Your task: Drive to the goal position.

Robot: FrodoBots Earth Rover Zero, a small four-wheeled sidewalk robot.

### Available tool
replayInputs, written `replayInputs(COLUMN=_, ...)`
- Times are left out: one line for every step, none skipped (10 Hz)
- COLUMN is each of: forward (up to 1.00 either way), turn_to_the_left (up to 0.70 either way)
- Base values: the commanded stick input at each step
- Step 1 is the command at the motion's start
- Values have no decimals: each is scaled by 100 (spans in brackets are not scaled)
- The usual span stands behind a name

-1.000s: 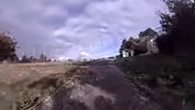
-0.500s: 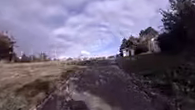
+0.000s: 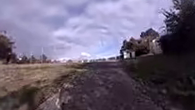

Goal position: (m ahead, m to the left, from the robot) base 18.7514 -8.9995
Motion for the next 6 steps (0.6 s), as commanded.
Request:
replayInputs(forward=100, turn_to_the_left=0)
replayInputs(forward=100, turn_to_the_left=0)
replayInputs(forward=100, turn_to_the_left=0)
replayInputs(forward=100, turn_to_the_left=0)
replayInputs(forward=100, turn_to_the_left=0)
replayInputs(forward=100, turn_to_the_left=0)
